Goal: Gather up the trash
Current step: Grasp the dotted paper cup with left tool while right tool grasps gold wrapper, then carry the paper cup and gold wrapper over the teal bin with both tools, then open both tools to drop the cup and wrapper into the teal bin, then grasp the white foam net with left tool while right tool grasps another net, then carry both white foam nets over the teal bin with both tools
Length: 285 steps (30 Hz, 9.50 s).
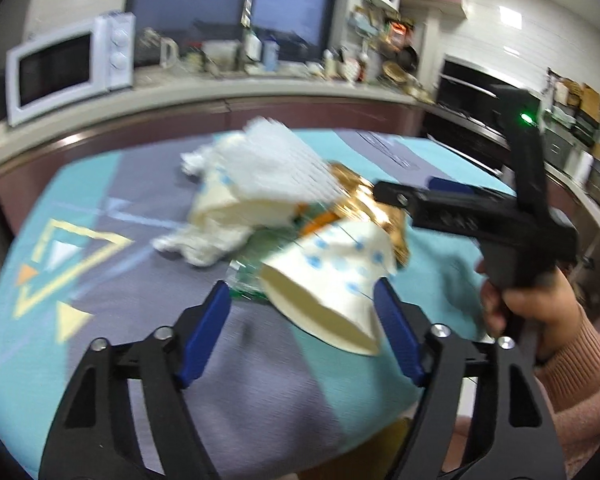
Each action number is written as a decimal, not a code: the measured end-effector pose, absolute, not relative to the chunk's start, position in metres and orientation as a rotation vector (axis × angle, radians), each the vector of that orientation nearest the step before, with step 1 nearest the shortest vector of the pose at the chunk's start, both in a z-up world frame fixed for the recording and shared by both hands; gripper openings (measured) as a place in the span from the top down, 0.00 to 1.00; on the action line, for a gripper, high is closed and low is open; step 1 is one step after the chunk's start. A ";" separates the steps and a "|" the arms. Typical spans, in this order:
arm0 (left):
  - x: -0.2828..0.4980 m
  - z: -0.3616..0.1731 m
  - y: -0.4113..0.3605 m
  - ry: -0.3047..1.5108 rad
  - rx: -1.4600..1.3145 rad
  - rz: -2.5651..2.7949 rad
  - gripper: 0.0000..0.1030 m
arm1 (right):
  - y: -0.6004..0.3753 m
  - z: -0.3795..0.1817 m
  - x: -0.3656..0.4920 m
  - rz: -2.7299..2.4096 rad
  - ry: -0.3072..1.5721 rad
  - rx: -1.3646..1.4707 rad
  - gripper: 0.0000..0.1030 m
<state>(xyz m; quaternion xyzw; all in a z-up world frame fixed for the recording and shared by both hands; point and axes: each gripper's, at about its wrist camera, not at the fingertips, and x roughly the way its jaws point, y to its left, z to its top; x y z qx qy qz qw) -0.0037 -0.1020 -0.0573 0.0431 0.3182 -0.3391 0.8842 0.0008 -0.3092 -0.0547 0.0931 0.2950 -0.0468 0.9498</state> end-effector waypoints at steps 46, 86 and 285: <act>0.005 -0.037 -0.014 0.694 -0.118 -0.741 0.97 | -0.342 -0.085 0.008 0.085 0.767 0.528 0.72; 0.036 -0.041 0.289 0.665 -0.280 -0.073 0.97 | -0.053 0.009 0.078 0.828 0.691 0.187 0.98; 0.024 0.006 0.221 0.591 -0.095 -0.115 0.92 | -0.081 0.008 0.111 0.736 0.683 0.217 0.96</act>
